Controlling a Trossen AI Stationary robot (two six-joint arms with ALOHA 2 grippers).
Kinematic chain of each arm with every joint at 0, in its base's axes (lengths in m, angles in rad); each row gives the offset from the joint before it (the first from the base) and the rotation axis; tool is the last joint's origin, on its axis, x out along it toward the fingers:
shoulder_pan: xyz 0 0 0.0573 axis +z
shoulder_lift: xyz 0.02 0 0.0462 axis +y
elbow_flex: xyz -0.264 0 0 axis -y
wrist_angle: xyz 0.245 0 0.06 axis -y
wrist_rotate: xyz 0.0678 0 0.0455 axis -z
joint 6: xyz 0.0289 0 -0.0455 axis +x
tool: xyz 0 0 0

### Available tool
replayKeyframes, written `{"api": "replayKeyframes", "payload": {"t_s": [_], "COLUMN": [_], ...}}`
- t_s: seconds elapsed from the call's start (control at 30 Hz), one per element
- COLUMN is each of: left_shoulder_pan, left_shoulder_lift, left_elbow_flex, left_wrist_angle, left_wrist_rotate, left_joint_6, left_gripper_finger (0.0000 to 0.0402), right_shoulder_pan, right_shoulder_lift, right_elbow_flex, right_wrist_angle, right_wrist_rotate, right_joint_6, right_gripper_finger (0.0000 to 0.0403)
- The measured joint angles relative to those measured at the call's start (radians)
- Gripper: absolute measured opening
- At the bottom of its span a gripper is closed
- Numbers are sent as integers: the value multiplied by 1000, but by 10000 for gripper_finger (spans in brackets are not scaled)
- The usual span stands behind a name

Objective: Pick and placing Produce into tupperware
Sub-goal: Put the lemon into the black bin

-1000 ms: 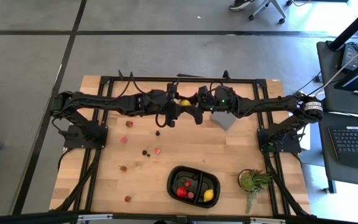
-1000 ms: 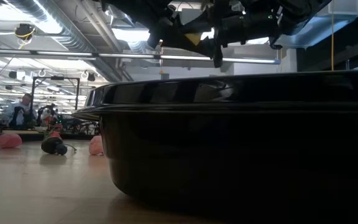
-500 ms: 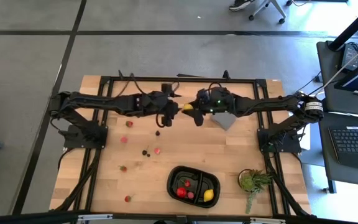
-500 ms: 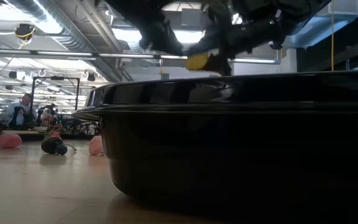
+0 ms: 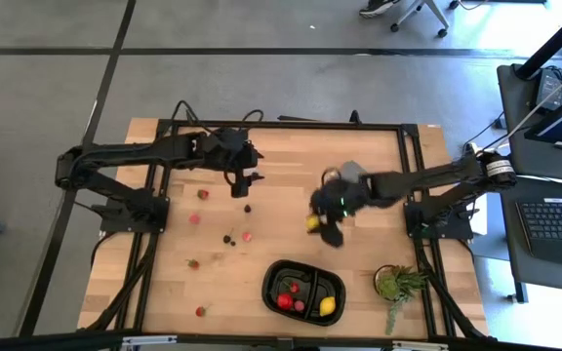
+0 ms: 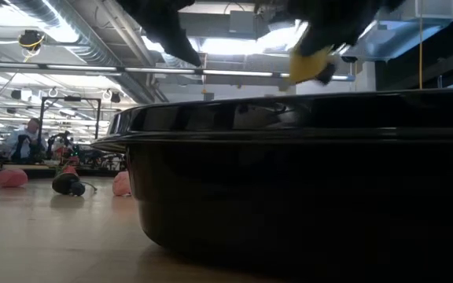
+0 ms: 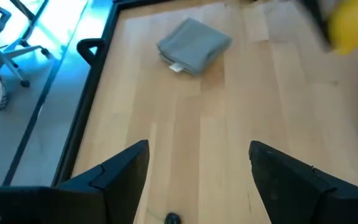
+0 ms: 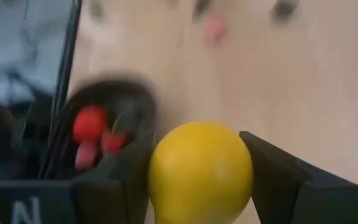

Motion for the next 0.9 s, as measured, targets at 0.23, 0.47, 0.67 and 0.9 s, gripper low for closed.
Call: {"api": "replayKeyframes", "payload": {"t_s": [0.23,0.47,0.67,0.9], "left_shoulder_pan": [13,19,18,18], "left_shoulder_lift": [1,1,1,1], "left_elbow_flex": [0,0,0,0], "left_wrist_angle": [-8,-61,-78,-82], "left_wrist_rotate": [-1,21,71,71], "left_joint_6": [-21,-82,-123,-146], "left_gripper_finger": [266,270,266,269], "right_shoulder_pan": [313,479,519,535], "right_shoulder_lift": [20,141,284,386], "right_elbow_flex": [165,171,179,221], "right_wrist_angle": [-268,-240,-170,-174], "right_wrist_rotate": [209,278,280,273], "right_joint_6": [236,468,476,474], "right_gripper_finger": [210,210,210,210]}}
